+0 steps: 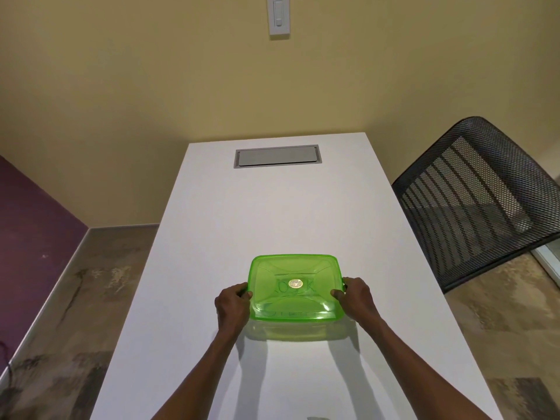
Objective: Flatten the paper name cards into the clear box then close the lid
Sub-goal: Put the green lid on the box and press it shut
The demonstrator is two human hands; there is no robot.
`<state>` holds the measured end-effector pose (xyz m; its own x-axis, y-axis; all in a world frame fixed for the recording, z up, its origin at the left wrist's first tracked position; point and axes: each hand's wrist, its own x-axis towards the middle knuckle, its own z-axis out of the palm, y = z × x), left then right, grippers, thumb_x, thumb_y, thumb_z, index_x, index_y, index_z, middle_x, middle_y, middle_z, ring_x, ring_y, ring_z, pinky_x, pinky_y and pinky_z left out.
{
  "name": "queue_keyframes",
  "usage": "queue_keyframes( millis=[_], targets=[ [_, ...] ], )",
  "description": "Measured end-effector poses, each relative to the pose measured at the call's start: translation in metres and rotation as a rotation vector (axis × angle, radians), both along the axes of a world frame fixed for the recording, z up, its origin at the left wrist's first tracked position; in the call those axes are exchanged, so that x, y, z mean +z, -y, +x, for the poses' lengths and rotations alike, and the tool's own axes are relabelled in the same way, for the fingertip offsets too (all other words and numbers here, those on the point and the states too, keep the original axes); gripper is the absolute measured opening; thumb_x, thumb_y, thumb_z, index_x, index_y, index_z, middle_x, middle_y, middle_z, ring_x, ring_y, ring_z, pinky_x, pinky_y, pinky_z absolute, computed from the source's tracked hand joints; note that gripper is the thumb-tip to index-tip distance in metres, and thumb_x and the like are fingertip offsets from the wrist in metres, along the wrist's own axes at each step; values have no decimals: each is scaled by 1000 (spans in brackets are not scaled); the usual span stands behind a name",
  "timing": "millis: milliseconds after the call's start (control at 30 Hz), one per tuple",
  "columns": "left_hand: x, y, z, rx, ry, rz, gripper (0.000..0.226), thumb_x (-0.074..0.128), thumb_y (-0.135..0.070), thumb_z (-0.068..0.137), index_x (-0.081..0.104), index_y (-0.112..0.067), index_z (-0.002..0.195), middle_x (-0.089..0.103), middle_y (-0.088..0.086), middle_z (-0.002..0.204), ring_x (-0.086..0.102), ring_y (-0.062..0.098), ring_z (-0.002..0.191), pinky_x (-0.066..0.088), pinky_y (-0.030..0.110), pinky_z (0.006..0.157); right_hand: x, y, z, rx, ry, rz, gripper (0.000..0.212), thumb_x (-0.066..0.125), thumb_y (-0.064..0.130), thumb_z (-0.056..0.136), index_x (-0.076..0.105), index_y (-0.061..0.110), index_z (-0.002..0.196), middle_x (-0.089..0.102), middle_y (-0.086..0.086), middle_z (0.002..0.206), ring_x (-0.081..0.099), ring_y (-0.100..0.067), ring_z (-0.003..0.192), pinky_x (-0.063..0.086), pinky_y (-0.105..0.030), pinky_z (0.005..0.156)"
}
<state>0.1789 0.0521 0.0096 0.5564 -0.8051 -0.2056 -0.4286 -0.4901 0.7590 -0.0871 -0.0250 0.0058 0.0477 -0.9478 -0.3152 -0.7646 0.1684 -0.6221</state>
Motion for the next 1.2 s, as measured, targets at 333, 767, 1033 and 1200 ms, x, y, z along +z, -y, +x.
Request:
queue_keyframes(
  millis=[333, 767, 1033, 1200],
  targets=[
    [3, -10, -9, 115, -124, -16, 28, 63, -1, 78, 76, -16, 98, 74, 0, 84, 60, 16, 79, 42, 24, 67, -4, -6, -11, 112, 112, 104, 41, 72, 15, 78, 58, 14, 116, 61, -2, 84, 57, -20, 74, 43, -22, 56],
    [4, -24, -9, 15, -224, 72, 52, 67, -9, 80, 59, -25, 129, 71, 5, 108, 64, 18, 94, 47, 30, 88, -10, -5, -19, -146, 256, 278, 71, 82, 3, 69, 52, 13, 133, 64, -20, 102, 63, -14, 48, 47, -17, 43],
    [7, -21, -19, -28, -47, 82, 42, 59, 2, 82, 63, -13, 120, 66, 7, 92, 59, 24, 89, 40, 29, 75, -8, 6, -25, -73, 310, 428, 37, 79, 5, 75, 63, 0, 107, 65, -16, 76, 60, -24, 61, 57, -40, 67],
    [3, -12, -36, -133, 176, 232, 66, 44, -4, 89, 20, -9, 150, 26, 18, 151, 24, 29, 139, 24, 32, 110, -4, 25, -29, -106, 288, 529, 53, 80, 34, 75, 64, -7, 105, 66, -16, 91, 59, -22, 69, 52, -29, 61]
  ],
)
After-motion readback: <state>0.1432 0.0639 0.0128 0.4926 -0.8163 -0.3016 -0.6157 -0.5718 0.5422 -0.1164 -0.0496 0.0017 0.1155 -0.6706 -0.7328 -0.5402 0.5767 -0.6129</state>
